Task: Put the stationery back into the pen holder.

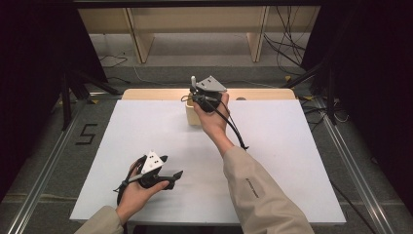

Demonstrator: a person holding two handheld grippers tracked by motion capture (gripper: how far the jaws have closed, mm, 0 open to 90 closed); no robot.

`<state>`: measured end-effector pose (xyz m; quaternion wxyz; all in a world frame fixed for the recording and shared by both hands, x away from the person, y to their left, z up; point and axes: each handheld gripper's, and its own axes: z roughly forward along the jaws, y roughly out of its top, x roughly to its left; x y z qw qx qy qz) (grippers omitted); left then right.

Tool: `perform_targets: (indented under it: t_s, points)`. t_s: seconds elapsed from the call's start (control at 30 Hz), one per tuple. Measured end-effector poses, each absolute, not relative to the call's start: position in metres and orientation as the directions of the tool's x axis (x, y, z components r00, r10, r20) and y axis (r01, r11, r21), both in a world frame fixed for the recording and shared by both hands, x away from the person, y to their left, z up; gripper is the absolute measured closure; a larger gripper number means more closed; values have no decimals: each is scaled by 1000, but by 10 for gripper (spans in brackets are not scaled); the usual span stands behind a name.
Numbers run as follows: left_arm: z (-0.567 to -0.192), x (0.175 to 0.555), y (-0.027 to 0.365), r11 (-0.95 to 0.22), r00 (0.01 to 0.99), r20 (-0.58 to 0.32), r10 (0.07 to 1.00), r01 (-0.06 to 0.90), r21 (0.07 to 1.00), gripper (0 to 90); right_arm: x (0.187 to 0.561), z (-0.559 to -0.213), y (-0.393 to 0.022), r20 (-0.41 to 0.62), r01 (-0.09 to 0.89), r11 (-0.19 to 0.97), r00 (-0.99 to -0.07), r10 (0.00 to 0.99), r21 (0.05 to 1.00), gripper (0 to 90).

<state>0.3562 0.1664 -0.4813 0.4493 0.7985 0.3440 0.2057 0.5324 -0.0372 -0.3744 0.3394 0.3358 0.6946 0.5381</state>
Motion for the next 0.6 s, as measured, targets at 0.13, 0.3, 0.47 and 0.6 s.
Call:
perform_targets:
  t_s: [0.13, 0.3, 0.47, 0.6]
  points:
    - [-482, 356, 166, -361, 680, 22, 733, 361, 860, 204, 534, -377, -36, -112, 105, 200, -545, 831, 974, 783]
    - [-482, 356, 166, -362, 681, 20, 732, 364, 858, 205, 536, -381, -35, -117, 115, 212, -546, 830, 970, 783]
    - [-482, 356, 166, -362, 681, 20, 732, 365, 858, 205, 538, -384, -33, -128, 115, 226, -548, 827, 967, 782]
    - [-482, 356, 166, -362, 681, 19, 732, 365, 858, 205, 538, -386, -32, -142, 112, 242, -552, 822, 964, 782]
